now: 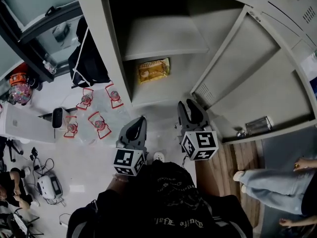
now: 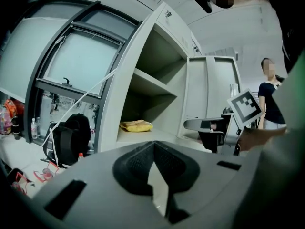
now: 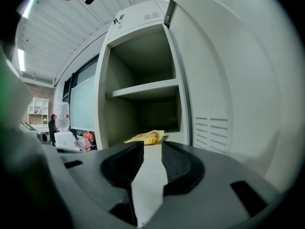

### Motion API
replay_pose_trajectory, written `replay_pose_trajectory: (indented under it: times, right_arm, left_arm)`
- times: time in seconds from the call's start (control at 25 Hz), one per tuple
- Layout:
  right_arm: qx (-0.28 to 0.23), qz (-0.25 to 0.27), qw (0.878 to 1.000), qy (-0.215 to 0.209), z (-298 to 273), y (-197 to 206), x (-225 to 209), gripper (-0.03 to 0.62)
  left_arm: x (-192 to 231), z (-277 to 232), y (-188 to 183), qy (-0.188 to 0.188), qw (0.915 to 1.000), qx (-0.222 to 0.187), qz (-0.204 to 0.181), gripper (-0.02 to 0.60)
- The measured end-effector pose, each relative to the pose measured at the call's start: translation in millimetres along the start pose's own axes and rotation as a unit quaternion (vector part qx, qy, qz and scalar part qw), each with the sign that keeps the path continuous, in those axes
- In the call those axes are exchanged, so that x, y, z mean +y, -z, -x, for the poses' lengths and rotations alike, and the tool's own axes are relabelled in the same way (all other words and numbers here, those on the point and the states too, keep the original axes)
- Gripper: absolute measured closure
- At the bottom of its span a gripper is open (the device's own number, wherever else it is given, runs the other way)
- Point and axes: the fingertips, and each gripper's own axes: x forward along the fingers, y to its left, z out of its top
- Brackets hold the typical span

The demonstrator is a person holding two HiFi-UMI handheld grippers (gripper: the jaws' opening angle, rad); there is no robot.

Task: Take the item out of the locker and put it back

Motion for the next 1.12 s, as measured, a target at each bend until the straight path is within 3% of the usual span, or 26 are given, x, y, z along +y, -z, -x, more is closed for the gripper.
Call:
replay_pose_trajectory:
  times: [0.4,0.8,0.92,1.12]
  right_arm:
    - [0.015,-0.006,1.0,0.004,23,30,9,0.479]
    - [0.019,-0.005,1.0,0.018,36,40,12,0.482]
    - [0.006,-0.005,1.0,0.03,39,39,10,0.558]
    - [-0.002,-0.003,1.0,0.031,40,35,11,0.585]
  left_arm:
    - [-12,-1,-4,0.022,0.9997,-0.012,-0.001,0.574]
    - [-9,1,-3,0.008,1.0,-0.004,-0.003,0.574]
    - [-9,2,-5,0.011,0.9999,-0.006,-0.005,0.574]
    - [-9,3,-5,0.014,0.9999,-0.007,-0.007,0.574]
